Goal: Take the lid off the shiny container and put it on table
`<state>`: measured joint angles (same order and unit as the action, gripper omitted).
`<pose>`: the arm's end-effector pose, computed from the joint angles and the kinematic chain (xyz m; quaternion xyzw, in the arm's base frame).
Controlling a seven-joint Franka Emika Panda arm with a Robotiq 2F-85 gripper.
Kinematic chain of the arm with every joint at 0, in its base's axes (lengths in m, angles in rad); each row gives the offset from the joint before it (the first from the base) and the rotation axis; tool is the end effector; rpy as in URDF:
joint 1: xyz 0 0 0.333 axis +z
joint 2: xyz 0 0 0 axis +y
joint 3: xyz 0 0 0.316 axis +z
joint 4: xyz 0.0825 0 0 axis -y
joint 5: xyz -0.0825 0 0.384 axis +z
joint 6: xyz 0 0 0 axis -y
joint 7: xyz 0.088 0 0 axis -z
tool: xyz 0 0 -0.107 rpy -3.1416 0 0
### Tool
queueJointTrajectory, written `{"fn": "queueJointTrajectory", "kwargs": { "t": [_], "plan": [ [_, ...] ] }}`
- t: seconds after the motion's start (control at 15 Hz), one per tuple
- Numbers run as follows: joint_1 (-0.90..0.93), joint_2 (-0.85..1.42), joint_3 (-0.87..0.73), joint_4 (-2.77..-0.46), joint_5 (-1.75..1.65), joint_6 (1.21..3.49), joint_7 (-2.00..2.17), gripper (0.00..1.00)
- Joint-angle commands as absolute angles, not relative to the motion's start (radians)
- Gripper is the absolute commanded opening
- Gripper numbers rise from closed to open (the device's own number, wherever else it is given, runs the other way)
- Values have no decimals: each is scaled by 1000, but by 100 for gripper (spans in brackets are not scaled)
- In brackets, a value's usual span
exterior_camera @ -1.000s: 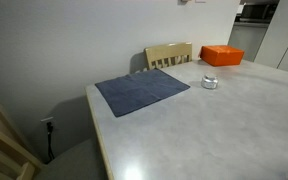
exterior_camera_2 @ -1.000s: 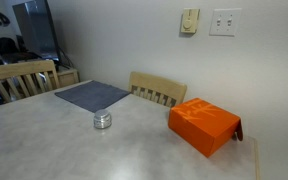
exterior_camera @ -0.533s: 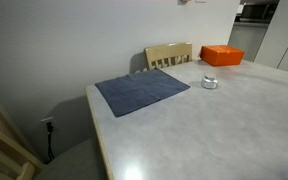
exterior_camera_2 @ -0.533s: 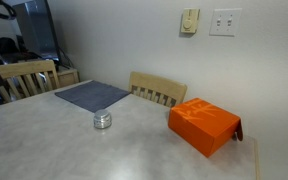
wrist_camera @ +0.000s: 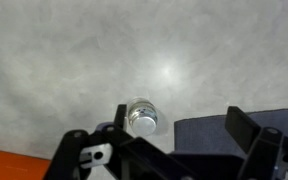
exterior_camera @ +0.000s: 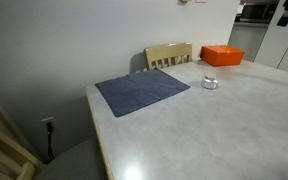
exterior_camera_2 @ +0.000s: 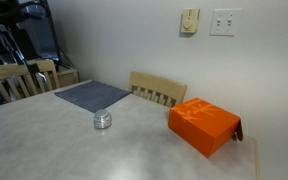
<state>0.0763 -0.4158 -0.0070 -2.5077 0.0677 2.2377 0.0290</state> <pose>0.4234 0.0313 0.4428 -0.9969 -0.0013 -0.0712 0.0330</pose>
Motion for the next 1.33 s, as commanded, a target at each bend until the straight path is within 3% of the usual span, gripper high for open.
{"fn": "queueJointTrajectory", "kwargs": {
  "t": [0.0, 0.47, 1.27],
  "plan": [
    [95, -185, 9, -2361, 98, 2314, -19, 100],
    [77, 147, 18, -2121, 71, 2446, -36, 100],
    [11, 515, 4, -1786, 59, 2300, -12, 100]
  ]
}}
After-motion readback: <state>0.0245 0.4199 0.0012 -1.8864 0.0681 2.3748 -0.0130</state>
